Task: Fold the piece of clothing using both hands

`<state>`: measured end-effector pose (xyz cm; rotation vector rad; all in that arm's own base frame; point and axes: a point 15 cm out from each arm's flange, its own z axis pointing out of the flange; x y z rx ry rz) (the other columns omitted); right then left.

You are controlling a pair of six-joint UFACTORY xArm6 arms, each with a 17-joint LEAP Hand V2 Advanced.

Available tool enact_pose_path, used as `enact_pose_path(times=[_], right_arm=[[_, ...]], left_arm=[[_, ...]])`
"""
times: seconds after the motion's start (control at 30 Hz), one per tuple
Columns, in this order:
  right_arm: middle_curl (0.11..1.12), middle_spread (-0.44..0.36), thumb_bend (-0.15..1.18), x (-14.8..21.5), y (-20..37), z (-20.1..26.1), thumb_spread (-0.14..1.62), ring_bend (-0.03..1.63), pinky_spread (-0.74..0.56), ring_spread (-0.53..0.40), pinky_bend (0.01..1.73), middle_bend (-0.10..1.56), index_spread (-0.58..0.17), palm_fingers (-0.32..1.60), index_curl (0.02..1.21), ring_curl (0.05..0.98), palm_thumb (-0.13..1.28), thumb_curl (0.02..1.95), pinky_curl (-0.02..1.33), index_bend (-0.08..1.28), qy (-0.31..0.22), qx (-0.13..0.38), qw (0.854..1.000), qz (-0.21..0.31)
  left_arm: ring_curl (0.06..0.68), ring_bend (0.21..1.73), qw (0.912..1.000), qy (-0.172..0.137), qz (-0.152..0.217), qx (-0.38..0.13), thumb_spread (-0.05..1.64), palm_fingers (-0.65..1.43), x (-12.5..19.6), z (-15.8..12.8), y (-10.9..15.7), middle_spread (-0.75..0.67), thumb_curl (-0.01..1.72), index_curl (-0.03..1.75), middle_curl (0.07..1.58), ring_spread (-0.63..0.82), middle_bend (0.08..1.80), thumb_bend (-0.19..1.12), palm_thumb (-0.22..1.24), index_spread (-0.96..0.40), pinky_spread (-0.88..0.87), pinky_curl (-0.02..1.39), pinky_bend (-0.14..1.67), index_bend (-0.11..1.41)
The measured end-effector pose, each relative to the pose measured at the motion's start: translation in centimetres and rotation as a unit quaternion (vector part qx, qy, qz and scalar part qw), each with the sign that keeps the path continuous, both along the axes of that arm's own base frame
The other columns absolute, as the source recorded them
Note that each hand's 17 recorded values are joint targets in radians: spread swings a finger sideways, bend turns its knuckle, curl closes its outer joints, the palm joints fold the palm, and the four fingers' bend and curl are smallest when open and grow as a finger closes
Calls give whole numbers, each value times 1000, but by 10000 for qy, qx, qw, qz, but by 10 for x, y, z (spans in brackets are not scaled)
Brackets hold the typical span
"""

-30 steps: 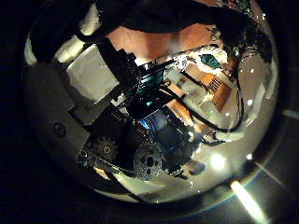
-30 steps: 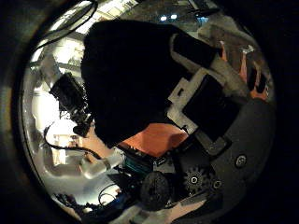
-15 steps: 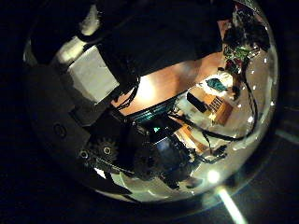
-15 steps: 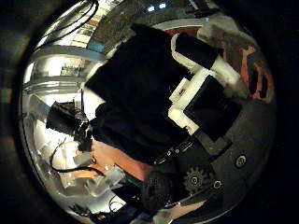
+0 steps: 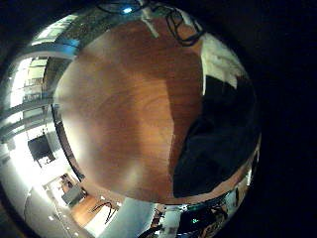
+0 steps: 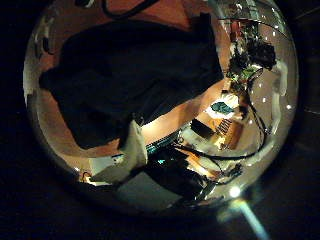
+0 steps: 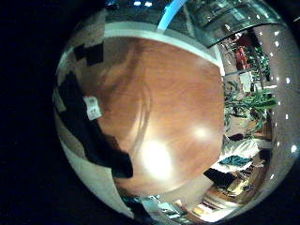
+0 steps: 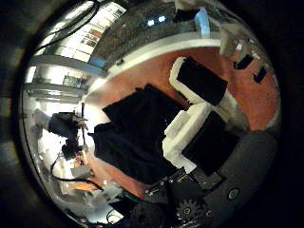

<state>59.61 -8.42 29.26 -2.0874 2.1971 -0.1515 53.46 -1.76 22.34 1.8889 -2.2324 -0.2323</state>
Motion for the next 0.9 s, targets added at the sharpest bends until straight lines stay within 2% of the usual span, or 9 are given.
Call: enact_pose_path(times=[0.07, 0.17, 0.33, 0.47, 0.53, 0.67, 0.8, 0.9], right_arm=[[627, -235, -21, -18, -5, 13, 1374, 1241, -493, -303, 1175, 781, -482, 589, 675, 547, 643, 366, 578, 195, 72, 4, 10000, -29], [623, -237, -22, -45, -15, 37, 1373, 1208, -463, -296, 1129, 753, -483, 544, 661, 531, 604, 344, 554, 191, 110, 8, 9999, -87], [615, -236, -20, -82, -10, 65, 1371, 1157, -366, -286, 1041, 720, -483, 476, 649, 507, 543, 315, 518, 206, 87, 15, 9999, -79], [605, -240, -17, -109, -3, 87, 1363, 1144, -319, -289, 1017, 691, -479, 474, 632, 495, 511, 299, 496, 200, -51, 8, 10000, -53], [598, -268, -18, -125, 4, 92, 1357, 1139, -293, -294, 1005, 675, -478, 473, 627, 490, 501, 294, 487, 202, -92, 16, 10000, -8], [595, -270, -14, -154, 12, 86, 1347, 1128, -263, -298, 992, 668, -475, 488, 615, 482, 490, 287, 472, 196, -23, 36, 10000, 50], [595, -264, -17, -173, 19, 88, 1339, 1122, -245, -301, 970, 667, -471, 495, 605, 476, 468, 276, 455, 196, -40, 41, 9999, 107], [594, -259, -20, -193, 29, 75, 1330, 1118, -229, -302, 952, 664, -476, 499, 596, 473, 443, 269, 441, 199, 185, 196, 9996, 130]], left_arm=[[364, 891, 9999, -113, -60, -67, 1146, -177, 1, 9, -4, 227, 395, 785, 647, 188, 139, -28, 351, -65, 115, 673, 552, 101], [337, 840, 9992, -285, -237, -150, 1151, -149, 0, 25, -24, 304, 380, 681, 568, 275, 138, -22, 348, -18, 265, 620, 515, 113], [306, 787, 9970, -427, -610, -219, 1151, -110, -13, 47, -51, 365, 359, 555, 465, 351, 141, -21, 341, 18, 395, 547, 470, 131], [288, 755, 9944, -553, -867, -234, 1151, -85, -28, 66, -75, 378, 349, 487, 405, 384, 146, -20, 342, 28, 434, 506, 449, 144], [283, 747, 9934, -590, -955, -248, 1151, -74, -35, 73, -80, 381, 345, 461, 381, 396, 148, -19, 344, 35, 442, 488, 442, 147], [272, 733, 9912, -620, -1136, -269, 1150, -55, -56, 83, -94, 382, 339, 420, 344, 413, 156, -17, 357, 44, 447, 461, 431, 153], [260, 713, 9909, -568, -1193, -275, 1154, -42, -74, 82, -95, 387, 334, 392, 318, 424, 162, -19, 364, 49, 449, 441, 427, 158], [254, 704, 9907, -485, -1240, -265, 1155, -32, -91, 78, -99, 390, 331, 376, 305, 430, 166, -20, 365, 53, 449, 428, 425, 160]])
